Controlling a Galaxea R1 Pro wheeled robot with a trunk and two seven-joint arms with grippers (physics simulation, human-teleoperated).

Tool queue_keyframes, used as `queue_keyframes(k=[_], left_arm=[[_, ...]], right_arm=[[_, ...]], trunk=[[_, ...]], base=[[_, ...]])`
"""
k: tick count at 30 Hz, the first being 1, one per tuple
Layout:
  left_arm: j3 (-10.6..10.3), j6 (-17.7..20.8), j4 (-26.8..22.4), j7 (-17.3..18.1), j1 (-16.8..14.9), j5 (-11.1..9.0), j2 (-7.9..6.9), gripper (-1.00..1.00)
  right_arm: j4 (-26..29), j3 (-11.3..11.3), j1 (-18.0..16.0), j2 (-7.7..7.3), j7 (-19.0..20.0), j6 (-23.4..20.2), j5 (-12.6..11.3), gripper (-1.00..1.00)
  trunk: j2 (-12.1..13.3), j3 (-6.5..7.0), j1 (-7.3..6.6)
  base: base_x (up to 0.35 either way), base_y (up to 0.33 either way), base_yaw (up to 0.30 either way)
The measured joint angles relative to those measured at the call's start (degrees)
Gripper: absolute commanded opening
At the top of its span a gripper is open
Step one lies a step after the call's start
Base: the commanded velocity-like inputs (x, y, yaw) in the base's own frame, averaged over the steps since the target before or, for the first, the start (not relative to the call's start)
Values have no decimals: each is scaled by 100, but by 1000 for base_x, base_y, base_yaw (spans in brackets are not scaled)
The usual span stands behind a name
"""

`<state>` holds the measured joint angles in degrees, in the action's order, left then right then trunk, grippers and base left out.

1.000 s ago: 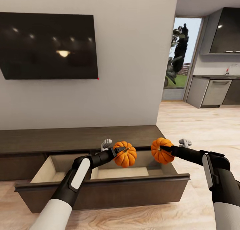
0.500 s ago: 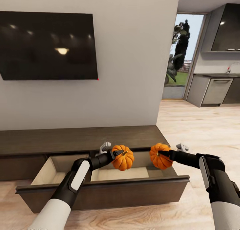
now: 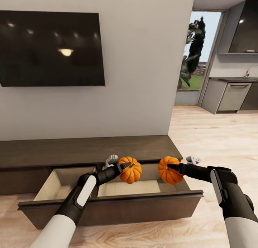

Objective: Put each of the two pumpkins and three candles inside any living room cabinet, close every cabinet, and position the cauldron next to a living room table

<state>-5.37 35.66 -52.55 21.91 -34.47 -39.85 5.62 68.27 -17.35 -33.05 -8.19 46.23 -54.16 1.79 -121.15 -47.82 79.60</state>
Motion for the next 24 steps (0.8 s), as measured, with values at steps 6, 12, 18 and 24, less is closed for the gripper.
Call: queue_keyframes(k=[6,12,18,24], left_arm=[[-34,-221,2,-37,36,11,3,-100],[-10,-262,150,-55,41,30,-5,-100],[0,-306,342,-61,28,18,-5,-100],[-61,-218,693,-146,-200,17,12,-100]], right_arm=[[-68,14,9,9,-16,68,36,-100],[-134,19,21,11,-51,104,55,-100],[-398,15,22,15,-67,118,55,-100],[-485,4,15,18,-88,122,45,-100]], trunk=[[0,-8,-1],[0,-9,-1],[0,-9,0],[0,-10,0]], base=[[58,-93,0],[140,-204,92],[30,-42,261],[4,-5,261]])
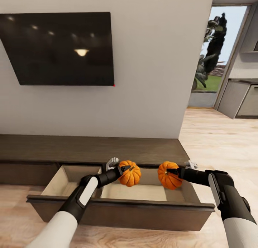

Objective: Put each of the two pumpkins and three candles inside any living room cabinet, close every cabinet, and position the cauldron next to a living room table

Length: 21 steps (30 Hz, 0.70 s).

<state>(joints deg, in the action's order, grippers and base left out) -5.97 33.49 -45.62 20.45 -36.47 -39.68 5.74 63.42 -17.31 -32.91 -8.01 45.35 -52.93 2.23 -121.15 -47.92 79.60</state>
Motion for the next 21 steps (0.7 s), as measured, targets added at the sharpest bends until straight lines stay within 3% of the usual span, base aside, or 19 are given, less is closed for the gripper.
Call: queue_keyframes(k=[1,4,6,8,11,12,13,14,17,21], left_arm=[[-4,27,67,-18,-41,13,3,-100],[-10,184,903,-71,-519,9,71,-100],[-18,226,1105,-75,-678,-4,107,-100],[-22,299,1243,-79,-796,-10,145,-100],[-25,367,1334,-84,-849,12,149,-100],[-28,381,1371,-94,-859,12,144,-100],[-28,384,1387,-106,-862,25,137,-100],[-30,386,1411,-120,-864,22,127,-100],[-33,383,1433,-137,-856,36,113,-100],[-26,342,1447,-150,-843,404,139,-100]], right_arm=[[-1,-5,0,0,-1,-1,-11,-100],[-7,-47,0,-7,-5,4,-15,-100],[-7,-64,0,-8,-8,19,-20,-100],[-98,-68,31,5,-11,311,-28,-100],[-514,-68,56,45,-17,867,4,-100],[-845,-65,56,57,-33,1066,-71,-100],[-1068,-62,51,57,-72,1235,45,-100],[-1399,-59,34,66,-118,1416,-51,-100],[-1911,-59,2,71,-352,1941,-10,-100],[-2097,-60,-13,76,-636,2141,-66,-100]], trunk=[[0,-1,0],[0,-1,0],[0,-1,0],[0,-1,0],[0,-2,0],[0,-2,0],[1,-3,1],[0,-2,0],[0,-2,0],[0,-1,0]], base=[[1,-1,97],[0,0,43],[0,0,17],[0,0,8],[0,0,3],[0,0,2],[0,0,1],[0,0,0],[0,0,0],[0,0,0]])
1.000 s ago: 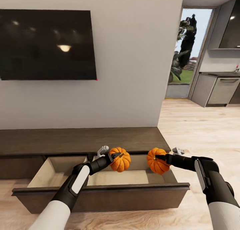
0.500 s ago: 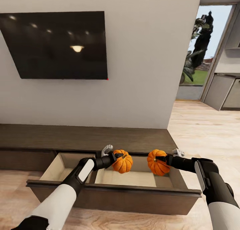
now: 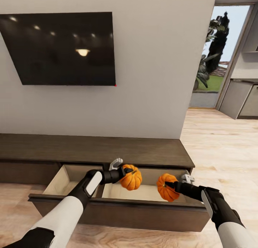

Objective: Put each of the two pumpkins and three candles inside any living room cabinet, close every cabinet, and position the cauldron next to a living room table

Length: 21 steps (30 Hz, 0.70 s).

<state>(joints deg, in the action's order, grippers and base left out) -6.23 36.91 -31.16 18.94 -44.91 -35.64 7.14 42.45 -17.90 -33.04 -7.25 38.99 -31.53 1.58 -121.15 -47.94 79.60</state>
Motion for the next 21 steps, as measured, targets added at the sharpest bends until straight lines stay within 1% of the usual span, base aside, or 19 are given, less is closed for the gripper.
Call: queue_keyframes(k=[1,5,11,15,17,21], left_arm=[[3,-10,4,0,3,110,9,-100],[9,-31,7,11,18,225,22,-100],[10,-69,8,22,29,272,20,-100],[3,-73,10,36,107,277,27,-100],[4,-76,13,53,181,283,35,-100],[0,-72,97,82,310,290,38,-100]], right_arm=[[-25,1,-2,0,-42,29,4,-100],[-56,1,-4,1,-95,53,-6,-100],[-66,5,-5,1,-112,45,-6,-100],[-86,10,-8,-5,-129,21,2,-100],[-208,14,-27,-6,-231,21,31,-100],[-723,27,-240,-13,-565,42,30,-100]], trunk=[[0,0,0],[0,0,-2],[0,0,-3],[0,0,-1],[0,0,0],[0,-1,0]], base=[[0,0,0],[125,0,0],[270,0,0],[88,0,0],[22,0,0],[8,0,0]])
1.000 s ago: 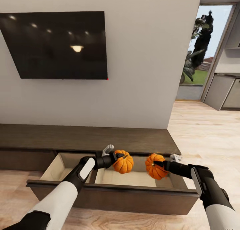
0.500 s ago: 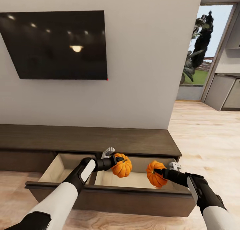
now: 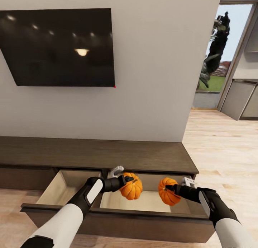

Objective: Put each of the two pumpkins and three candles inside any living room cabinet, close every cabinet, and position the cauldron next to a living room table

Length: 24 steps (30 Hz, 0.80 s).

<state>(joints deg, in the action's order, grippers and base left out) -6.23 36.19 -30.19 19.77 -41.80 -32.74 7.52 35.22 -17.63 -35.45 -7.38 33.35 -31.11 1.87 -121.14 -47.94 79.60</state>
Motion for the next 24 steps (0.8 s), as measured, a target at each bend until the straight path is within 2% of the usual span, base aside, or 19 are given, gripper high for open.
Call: queue_keyframes(k=[10,13,24], left_arm=[[9,-76,260,19,27,-28,5,-100],[8,-117,268,20,27,-19,2,-100],[17,-135,271,12,26,-21,-27,-100]], right_arm=[[-224,14,-104,2,-87,34,-11,-100],[-218,16,-101,4,-105,41,-3,-100],[-155,35,-90,13,-104,43,13,-100]], trunk=[[0,1,0],[-1,1,-2],[0,27,0]], base=[[4,0,0],[175,0,-20],[57,0,-166]])
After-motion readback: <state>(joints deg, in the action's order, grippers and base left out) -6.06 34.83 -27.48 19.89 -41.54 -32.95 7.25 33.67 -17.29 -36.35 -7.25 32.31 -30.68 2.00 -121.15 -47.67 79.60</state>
